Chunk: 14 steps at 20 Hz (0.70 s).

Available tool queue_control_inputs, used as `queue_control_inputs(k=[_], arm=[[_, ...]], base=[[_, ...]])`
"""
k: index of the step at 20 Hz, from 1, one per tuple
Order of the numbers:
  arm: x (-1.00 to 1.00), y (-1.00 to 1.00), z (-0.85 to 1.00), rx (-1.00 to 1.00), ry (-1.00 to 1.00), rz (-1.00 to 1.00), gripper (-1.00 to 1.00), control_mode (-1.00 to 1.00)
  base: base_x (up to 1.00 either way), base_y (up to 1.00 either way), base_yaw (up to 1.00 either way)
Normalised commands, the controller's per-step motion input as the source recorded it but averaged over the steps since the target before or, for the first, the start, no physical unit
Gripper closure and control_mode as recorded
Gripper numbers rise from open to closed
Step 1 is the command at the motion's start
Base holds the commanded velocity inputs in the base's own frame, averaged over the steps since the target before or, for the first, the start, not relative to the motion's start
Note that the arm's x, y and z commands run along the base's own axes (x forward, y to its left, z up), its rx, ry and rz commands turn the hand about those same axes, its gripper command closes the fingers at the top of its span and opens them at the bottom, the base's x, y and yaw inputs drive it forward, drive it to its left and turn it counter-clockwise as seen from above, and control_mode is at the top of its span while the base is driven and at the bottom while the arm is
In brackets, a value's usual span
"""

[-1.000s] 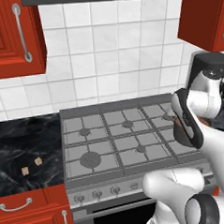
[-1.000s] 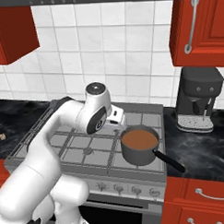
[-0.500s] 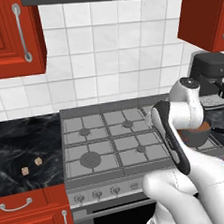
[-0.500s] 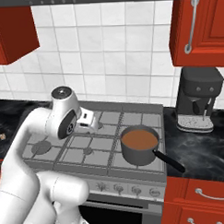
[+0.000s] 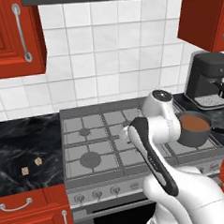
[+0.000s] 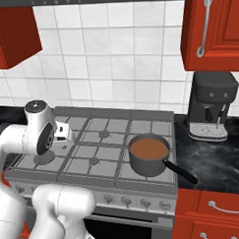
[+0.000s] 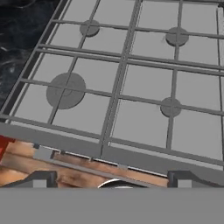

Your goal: Pick up the sugar cube(s) and place them in the saucepan with hot chocolate.

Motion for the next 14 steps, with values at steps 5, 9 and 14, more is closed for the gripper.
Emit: queue_control_inputs(k=[5,9,14], arm=[[0.41,1.00,-0.26,0.00,0.08,0.14,-1.00,-1.00],[0.41,1.00,-0.52,-0.02,0.01,0.14,-1.00,-1.00],[0.51,0.99,-0.34,-0.07,0.02,0.08,-1.00,-1.00]], base=[[0.00,0.00,0.00],[0.00,0.00,0.00],[0.00,0.00,0.00]])
